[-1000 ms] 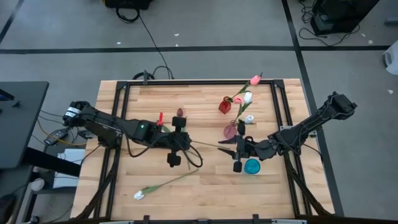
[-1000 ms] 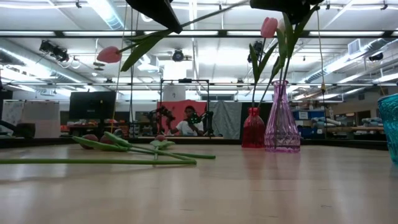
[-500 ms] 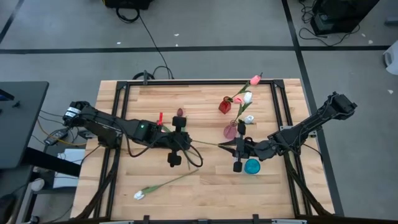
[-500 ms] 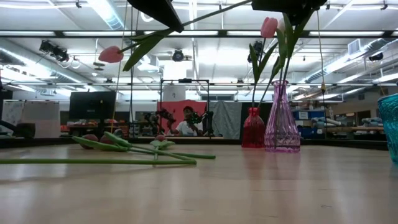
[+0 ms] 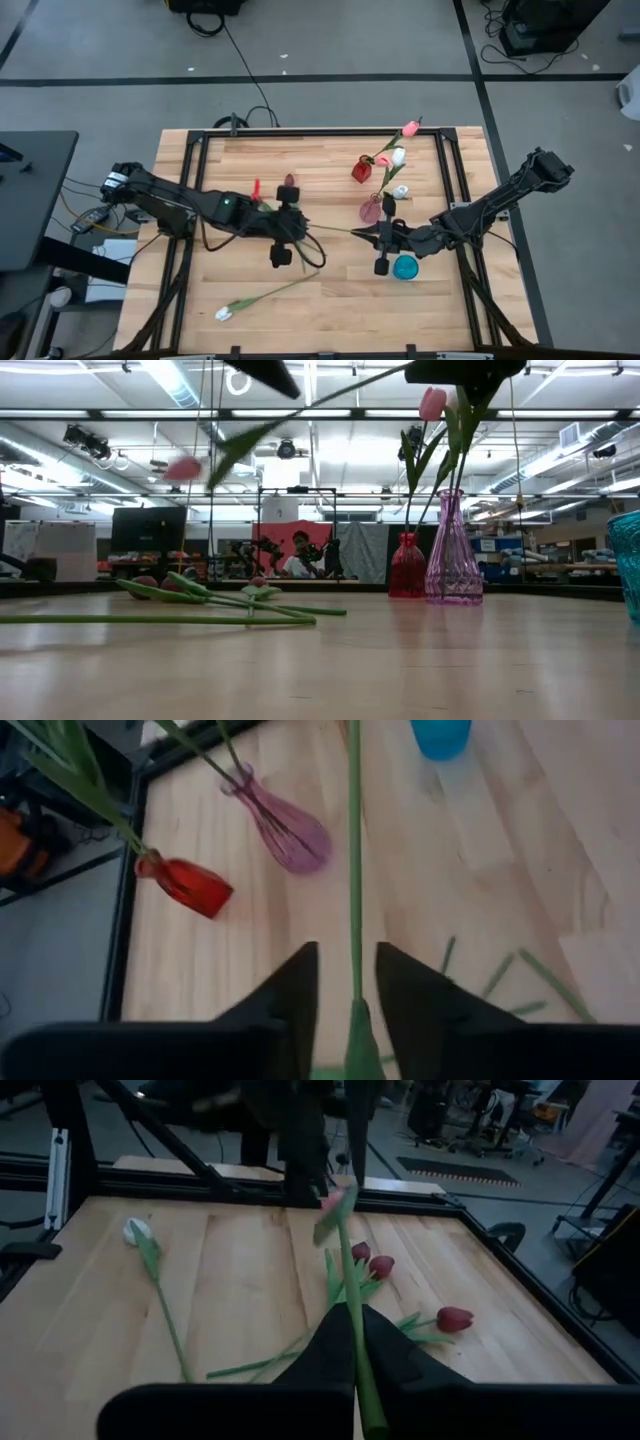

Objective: Sort flowers into vase by color
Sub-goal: Put the pink tulip into the red vase

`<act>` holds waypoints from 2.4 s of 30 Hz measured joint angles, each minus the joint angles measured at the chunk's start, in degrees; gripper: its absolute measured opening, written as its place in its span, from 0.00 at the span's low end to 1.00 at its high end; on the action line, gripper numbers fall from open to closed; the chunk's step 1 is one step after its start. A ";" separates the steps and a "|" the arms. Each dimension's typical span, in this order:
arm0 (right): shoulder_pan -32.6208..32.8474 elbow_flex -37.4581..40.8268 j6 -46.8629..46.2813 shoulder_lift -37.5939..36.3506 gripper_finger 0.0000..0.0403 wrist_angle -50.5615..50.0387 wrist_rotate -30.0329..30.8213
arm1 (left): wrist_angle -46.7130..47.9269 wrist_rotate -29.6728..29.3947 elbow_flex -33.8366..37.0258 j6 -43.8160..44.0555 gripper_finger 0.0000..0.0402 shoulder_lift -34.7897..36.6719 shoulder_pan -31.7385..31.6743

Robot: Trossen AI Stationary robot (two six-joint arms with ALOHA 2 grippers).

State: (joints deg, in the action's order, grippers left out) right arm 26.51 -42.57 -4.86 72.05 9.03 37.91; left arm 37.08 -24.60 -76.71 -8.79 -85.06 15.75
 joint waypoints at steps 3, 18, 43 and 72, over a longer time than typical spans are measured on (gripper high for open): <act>-0.57 0.00 -1.66 0.00 0.01 -0.15 1.78 | -0.31 0.84 -1.61 0.17 0.37 0.00 0.07; 4.05 -0.02 5.50 0.00 0.01 15.05 24.46 | -43.95 21.43 24.29 11.06 0.31 0.02 -0.66; 6.41 -0.02 17.47 -0.02 0.02 26.86 12.79 | -98.43 23.19 34.40 16.58 0.40 0.02 -11.71; 11.46 0.02 7.55 -12.50 0.48 7.07 14.90 | -88.83 24.96 30.98 12.72 0.01 0.03 -15.16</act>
State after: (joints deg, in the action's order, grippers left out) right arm 37.98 -42.54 2.69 59.55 16.11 52.81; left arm -51.75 0.36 -45.73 3.93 -85.03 0.58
